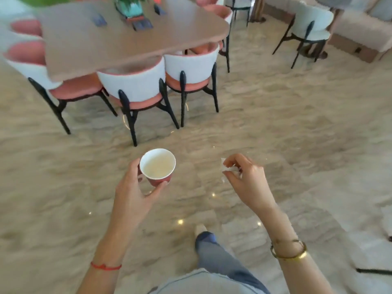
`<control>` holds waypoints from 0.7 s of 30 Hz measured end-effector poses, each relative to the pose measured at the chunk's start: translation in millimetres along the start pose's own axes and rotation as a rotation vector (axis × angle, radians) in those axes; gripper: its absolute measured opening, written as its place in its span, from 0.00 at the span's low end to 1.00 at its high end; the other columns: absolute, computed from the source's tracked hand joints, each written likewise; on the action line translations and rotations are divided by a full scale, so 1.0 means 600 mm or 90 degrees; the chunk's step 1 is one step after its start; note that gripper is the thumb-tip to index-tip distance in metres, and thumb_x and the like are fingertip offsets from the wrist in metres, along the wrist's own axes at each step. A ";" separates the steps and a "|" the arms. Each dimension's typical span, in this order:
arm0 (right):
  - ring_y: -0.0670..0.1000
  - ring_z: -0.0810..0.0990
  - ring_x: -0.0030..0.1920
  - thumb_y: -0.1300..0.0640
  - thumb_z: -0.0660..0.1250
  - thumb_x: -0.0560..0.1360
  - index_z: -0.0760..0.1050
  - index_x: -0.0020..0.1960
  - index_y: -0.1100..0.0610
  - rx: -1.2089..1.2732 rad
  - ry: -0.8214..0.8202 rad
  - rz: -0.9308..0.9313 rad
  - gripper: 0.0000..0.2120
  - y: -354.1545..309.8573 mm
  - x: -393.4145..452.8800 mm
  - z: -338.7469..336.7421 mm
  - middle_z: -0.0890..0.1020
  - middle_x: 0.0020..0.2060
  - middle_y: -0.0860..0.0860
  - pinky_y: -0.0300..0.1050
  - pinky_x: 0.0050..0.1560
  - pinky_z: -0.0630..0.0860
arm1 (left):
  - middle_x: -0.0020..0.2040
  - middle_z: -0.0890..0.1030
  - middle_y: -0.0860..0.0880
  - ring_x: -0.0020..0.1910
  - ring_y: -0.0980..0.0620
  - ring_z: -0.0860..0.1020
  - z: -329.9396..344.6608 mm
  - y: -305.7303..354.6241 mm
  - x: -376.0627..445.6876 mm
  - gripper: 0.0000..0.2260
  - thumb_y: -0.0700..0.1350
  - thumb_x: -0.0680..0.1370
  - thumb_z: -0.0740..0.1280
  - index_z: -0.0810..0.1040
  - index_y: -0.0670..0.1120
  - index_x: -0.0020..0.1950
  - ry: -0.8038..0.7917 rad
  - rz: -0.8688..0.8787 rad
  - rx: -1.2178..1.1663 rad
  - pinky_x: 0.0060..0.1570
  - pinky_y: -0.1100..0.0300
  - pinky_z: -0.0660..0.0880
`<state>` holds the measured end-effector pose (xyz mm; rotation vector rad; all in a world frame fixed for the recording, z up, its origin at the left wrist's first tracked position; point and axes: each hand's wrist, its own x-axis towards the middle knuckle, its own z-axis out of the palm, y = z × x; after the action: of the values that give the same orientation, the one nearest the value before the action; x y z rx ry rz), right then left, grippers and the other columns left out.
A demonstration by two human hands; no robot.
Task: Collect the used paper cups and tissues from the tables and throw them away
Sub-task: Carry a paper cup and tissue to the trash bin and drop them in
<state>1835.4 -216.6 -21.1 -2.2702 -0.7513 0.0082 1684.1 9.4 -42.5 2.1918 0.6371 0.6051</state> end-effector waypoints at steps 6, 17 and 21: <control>0.39 0.75 0.41 0.64 0.71 0.72 0.76 0.48 0.57 0.061 -0.150 -0.134 0.07 -0.088 0.158 0.150 0.80 0.43 0.47 0.28 0.41 0.69 | 0.52 0.74 0.68 0.49 0.67 0.76 -0.090 -0.099 0.048 0.32 0.46 0.66 0.79 0.69 0.52 0.66 0.162 -0.121 -0.004 0.47 0.78 0.68; 0.36 0.75 0.44 0.62 0.69 0.73 0.77 0.45 0.53 0.118 -0.300 -0.297 0.05 -0.297 0.498 0.413 0.79 0.43 0.43 0.23 0.42 0.66 | 0.54 0.78 0.56 0.48 0.53 0.79 -0.258 -0.250 0.246 0.32 0.46 0.66 0.79 0.70 0.48 0.66 0.378 -0.266 0.115 0.43 0.68 0.70; 0.37 0.75 0.43 0.62 0.69 0.73 0.76 0.45 0.52 0.123 -0.372 -0.358 0.06 -0.379 0.587 0.515 0.80 0.43 0.43 0.24 0.42 0.67 | 0.53 0.78 0.57 0.49 0.53 0.79 -0.318 -0.301 0.294 0.31 0.48 0.66 0.78 0.70 0.50 0.65 0.450 -0.323 0.123 0.42 0.76 0.69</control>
<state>1942.8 293.1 -25.8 -1.8058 -1.5969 0.4719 1660.2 324.8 -29.2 1.8309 1.6129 1.0721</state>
